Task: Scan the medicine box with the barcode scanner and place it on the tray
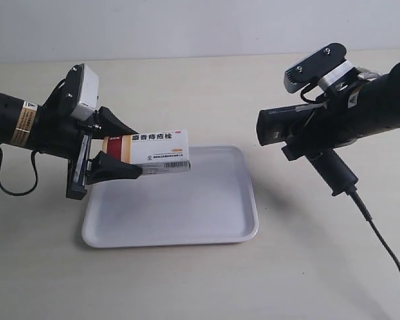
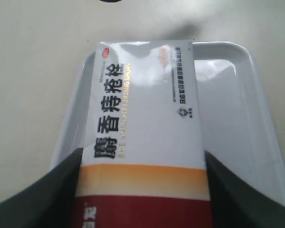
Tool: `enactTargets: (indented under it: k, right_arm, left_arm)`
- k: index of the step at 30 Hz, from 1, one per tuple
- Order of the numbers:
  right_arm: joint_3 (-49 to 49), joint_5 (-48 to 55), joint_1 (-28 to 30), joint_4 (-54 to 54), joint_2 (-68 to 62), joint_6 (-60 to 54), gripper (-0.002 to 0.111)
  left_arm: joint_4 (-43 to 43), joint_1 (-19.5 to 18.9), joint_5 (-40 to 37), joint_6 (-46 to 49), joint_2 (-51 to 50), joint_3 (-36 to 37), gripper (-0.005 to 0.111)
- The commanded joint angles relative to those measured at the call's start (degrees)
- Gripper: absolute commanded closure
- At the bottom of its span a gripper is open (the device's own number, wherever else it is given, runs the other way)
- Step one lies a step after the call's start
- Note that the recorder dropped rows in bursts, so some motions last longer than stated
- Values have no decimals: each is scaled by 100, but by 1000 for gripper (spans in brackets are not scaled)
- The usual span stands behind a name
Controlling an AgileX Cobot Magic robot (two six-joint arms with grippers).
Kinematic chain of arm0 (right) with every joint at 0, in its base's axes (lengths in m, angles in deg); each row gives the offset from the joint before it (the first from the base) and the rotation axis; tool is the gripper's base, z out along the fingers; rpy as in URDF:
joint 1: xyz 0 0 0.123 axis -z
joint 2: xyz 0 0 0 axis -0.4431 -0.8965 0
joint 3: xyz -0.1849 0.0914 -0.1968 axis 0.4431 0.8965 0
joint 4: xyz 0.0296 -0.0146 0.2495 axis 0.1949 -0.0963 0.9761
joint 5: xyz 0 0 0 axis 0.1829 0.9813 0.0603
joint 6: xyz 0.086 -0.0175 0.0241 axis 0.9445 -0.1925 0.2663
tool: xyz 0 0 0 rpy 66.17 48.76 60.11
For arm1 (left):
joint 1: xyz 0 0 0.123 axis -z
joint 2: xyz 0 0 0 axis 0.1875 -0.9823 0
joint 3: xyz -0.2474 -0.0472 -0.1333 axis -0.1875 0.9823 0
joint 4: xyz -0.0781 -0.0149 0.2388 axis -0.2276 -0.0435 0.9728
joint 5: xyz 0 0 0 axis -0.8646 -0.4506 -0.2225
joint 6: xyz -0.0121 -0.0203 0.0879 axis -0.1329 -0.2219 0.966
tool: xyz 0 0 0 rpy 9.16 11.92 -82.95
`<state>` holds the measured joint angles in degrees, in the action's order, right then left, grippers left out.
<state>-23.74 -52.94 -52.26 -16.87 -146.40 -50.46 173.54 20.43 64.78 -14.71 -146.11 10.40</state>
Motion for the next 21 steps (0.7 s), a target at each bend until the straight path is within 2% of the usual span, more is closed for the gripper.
enactTargets:
  k: [1,7,16,18,21]
  right_arm:
    - [-26,-676,0,23,-453,202,108]
    - [-39,-1277,207,114,-1077,496,108]
    - [-39,-1452,388,229,-1330,542,108]
    - [-39,-1475,388,229,-1330,539,108]
    - [-39,-1475,388,229,-1330,539,108]
  left_arm:
    - [-588,40,36,-109,-294,10,105]
    - [-1183,259,-442,-3,-824,-24,105]
    - [-1224,639,-1352,-70,-861,-50,105]
    - [-1224,651,-1441,-70,-883,-50,101]
    - [-1224,651,-1541,-70,-934,-50,90]
